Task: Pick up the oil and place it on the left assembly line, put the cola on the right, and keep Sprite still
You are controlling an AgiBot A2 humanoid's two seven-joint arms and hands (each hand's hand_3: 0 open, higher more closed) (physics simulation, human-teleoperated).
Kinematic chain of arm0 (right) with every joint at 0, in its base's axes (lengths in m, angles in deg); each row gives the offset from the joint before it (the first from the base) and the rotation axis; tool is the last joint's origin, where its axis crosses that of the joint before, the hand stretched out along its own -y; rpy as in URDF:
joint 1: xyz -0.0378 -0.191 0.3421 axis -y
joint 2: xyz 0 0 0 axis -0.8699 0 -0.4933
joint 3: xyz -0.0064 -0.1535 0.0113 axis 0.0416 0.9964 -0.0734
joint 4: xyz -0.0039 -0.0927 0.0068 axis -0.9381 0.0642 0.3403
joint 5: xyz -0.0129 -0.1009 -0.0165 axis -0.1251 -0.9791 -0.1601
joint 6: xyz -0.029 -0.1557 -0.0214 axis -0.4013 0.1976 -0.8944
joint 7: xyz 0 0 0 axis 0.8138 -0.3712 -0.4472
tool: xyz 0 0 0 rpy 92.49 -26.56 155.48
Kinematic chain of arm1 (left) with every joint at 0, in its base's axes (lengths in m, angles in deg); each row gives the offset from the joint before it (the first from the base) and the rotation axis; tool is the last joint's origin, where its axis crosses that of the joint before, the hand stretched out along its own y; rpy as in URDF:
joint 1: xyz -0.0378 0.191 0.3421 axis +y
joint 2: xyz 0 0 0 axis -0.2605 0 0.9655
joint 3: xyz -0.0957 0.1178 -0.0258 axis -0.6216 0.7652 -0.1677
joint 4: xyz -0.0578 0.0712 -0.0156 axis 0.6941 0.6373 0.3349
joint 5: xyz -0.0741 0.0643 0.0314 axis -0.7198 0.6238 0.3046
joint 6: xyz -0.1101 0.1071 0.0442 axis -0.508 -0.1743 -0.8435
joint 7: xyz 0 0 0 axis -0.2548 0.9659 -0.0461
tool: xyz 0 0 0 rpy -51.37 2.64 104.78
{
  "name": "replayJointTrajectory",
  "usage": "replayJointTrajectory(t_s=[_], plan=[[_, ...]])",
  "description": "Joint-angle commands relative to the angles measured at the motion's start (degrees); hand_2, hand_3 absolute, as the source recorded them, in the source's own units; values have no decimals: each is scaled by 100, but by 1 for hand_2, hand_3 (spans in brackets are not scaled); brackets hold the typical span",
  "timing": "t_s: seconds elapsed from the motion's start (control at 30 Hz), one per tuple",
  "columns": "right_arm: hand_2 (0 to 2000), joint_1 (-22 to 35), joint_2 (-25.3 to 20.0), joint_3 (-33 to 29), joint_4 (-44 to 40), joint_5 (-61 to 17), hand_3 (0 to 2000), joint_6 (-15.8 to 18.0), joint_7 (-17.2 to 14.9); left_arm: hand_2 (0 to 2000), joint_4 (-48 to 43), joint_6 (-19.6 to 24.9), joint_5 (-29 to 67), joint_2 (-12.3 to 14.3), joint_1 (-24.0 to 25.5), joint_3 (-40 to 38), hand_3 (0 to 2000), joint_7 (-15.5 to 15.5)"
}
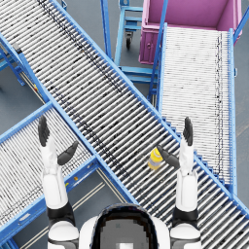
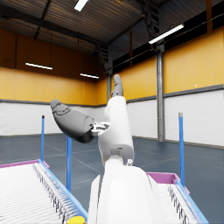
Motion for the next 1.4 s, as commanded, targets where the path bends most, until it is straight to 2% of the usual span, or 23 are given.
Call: replayJointTrajectory(t_s=[0.03,0.3,0.5,0.7,0.93,1.13,1.3,1.33,1.37,1.4], plan=[[0,-353,22,140,170,0,0,0,0,0,-33,0,0,7,17,39,0,0],[0,-1289,193,638,-88,-1,0,0,0,0,-102,0,0,45,86,62,0,0],[0,-1480,213,1024,-898,-1,0,0,0,0,-159,0,0,24,-15,168,0,0],[0,-1250,64,1204,-2097,-1,0,0,0,0,-54,0,0,26,-61,198,0,0],[0,-701,-202,1422,-3554,0,0,0,0,0,232,0,0,35,-131,202,0,0],[0,-371,-381,1664,-4361,0,0,0,0,0,272,0,0,50,-132,155,0,0],[0,-59,-545,1776,-4726,0,0,0,0,0,332,0,0,76,-80,60,0,0],[1361,-29,-566,1802,-4764,1,327,0,0,0,341,0,0,82,-63,34,0,0],[2000,-9,-582,1795,-4726,1,653,0,0,0,364,0,0,75,-98,45,0,0],[2000,36,-600,1791,-4720,-2,980,19,-4,0,396,0,0,83,-79,49,0,0]])
